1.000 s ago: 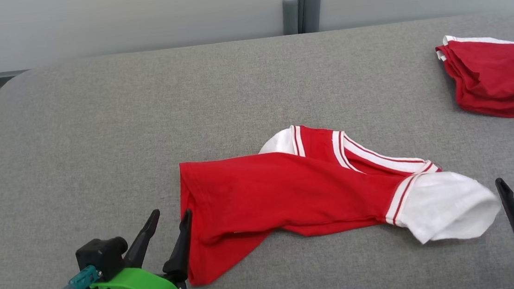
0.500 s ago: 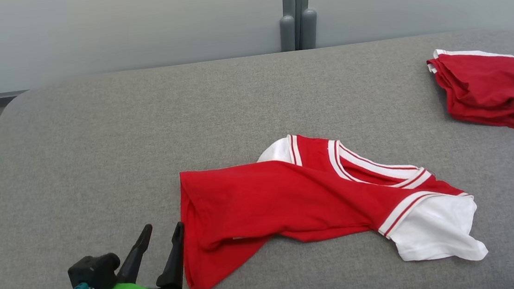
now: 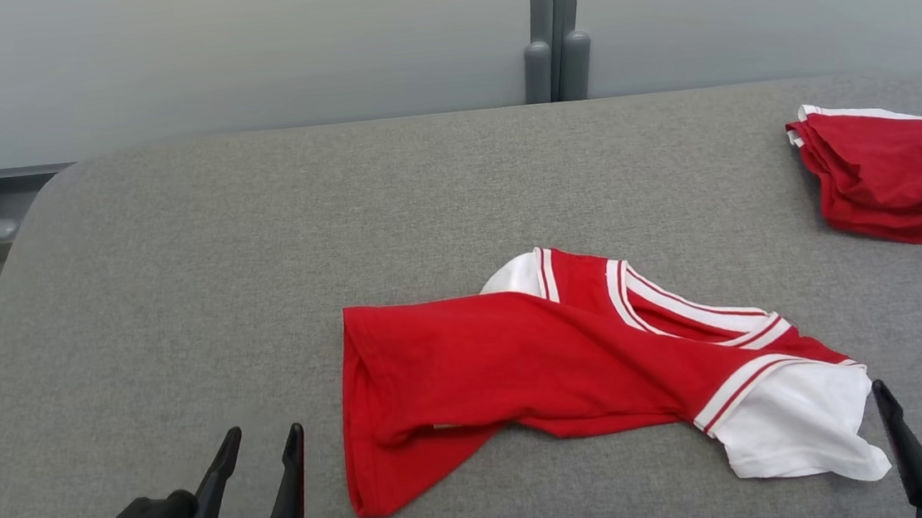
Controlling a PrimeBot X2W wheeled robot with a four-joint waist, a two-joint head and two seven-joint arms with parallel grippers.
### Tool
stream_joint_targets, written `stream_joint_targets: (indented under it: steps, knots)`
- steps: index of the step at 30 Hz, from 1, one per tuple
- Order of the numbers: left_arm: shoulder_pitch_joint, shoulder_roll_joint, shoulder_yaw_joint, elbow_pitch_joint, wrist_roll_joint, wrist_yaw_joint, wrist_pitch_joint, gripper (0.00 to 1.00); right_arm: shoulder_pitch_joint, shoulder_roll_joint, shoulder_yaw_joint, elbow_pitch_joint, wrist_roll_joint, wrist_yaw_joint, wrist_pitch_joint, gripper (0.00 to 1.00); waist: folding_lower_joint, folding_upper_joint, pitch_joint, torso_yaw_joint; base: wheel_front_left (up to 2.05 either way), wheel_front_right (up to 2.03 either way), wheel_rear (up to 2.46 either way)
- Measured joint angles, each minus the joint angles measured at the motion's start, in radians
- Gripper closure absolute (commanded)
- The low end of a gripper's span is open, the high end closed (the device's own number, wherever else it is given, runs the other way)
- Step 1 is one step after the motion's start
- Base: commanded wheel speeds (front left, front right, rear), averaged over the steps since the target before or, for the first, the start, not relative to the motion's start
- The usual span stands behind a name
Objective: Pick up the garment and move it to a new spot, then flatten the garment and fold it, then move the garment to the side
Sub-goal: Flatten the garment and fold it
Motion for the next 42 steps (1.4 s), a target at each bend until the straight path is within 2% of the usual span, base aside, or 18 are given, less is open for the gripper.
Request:
stream_joint_targets:
  steps: [5, 10, 14, 23, 42]
  knots:
    - [0.018, -0.001, 0.040, 0.000, 0.028, 0.000, -0.018, 0.00, 0.000, 0.061, 0.020, 0.007, -0.048, 0.000, -0.004, 0.00, 0.0000, 0.0000, 0.004, 0.021, 0.00, 0.00, 0.00]
    - [0.012, -0.009, 0.023, -0.004, 0.042, -0.001, -0.020, 0.00, -0.061, 0.092, 0.053, 0.036, -0.100, 0.000, -0.004, 0.00, 0.0000, 0.0000, 0.014, 0.033, 0.00, 0.00, 0.00]
    - [-0.020, -0.024, 0.000, 0.007, 0.054, -0.020, -0.021, 0.00, -0.108, 0.105, 0.045, 0.058, -0.132, 0.000, -0.007, 0.00, 0.0000, 0.0000, 0.016, 0.046, 0.00, 0.00, 0.00]
    - [-0.037, -0.044, 0.025, 0.070, 0.056, -0.038, -0.026, 0.00, -0.163, 0.157, 0.035, 0.108, -0.174, 0.000, -0.009, 0.00, 0.0000, 0.0000, 0.005, 0.049, 0.00, 0.00, 0.00]
    - [-0.041, -0.095, 0.071, 0.100, 0.096, -0.081, -0.029, 0.00, -0.188, 0.199, 0.034, 0.144, -0.221, 0.000, -0.012, 0.00, 0.0000, 0.0000, -0.006, 0.034, 0.00, 0.00, 0.00]
